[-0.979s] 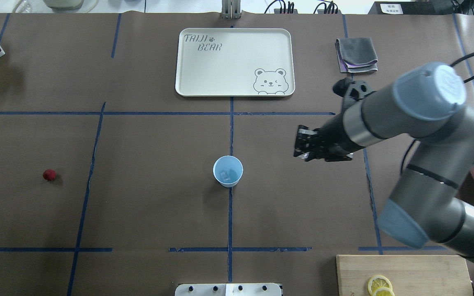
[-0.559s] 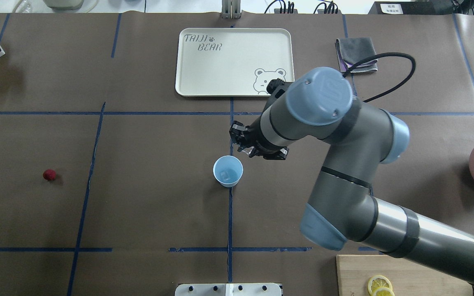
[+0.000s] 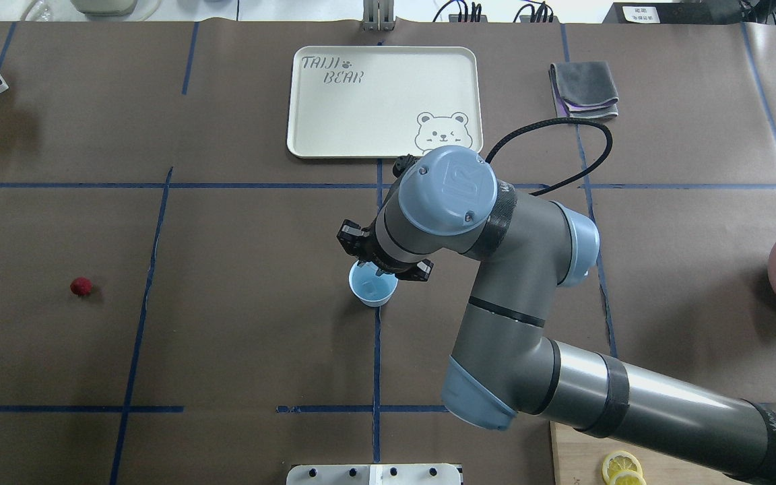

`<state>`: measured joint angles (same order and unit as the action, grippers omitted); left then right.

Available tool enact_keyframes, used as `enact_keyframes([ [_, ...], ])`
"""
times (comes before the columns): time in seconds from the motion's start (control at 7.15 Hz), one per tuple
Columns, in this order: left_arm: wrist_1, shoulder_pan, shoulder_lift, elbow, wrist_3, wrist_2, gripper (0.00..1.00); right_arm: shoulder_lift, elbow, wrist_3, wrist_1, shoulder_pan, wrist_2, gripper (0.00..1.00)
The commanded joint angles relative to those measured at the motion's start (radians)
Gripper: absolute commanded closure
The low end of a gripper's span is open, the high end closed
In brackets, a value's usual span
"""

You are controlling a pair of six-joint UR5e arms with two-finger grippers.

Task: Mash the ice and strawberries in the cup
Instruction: 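Open the right gripper to drop the ice cube into the cup, then move the right gripper back over the pink bowl of ice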

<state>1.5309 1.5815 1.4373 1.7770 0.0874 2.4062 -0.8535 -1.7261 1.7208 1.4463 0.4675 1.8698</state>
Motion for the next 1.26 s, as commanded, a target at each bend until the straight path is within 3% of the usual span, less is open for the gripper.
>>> enact_keyframes([
  [0.0,0.000,0.000,0.000,0.001,0.000,0.001,0.00,-0.007,0.003,0.002,0.002,-0.007,-0.001,0.40],
  [0.14,0.000,0.000,0.000,0.001,0.000,0.001,0.00,-0.012,0.003,0.000,0.003,-0.012,-0.006,0.01],
  [0.42,0.000,0.000,0.000,0.001,0.000,0.001,0.00,-0.018,-0.022,-0.003,0.008,0.003,-0.003,0.01],
  [0.7,0.000,0.000,0.000,0.002,0.000,0.001,0.00,-0.267,-0.236,-0.097,0.008,0.130,0.099,0.01],
  [1.12,0.000,0.000,0.000,0.001,0.000,0.001,0.00,-0.635,-0.291,-0.674,-0.003,0.470,0.320,0.01],
])
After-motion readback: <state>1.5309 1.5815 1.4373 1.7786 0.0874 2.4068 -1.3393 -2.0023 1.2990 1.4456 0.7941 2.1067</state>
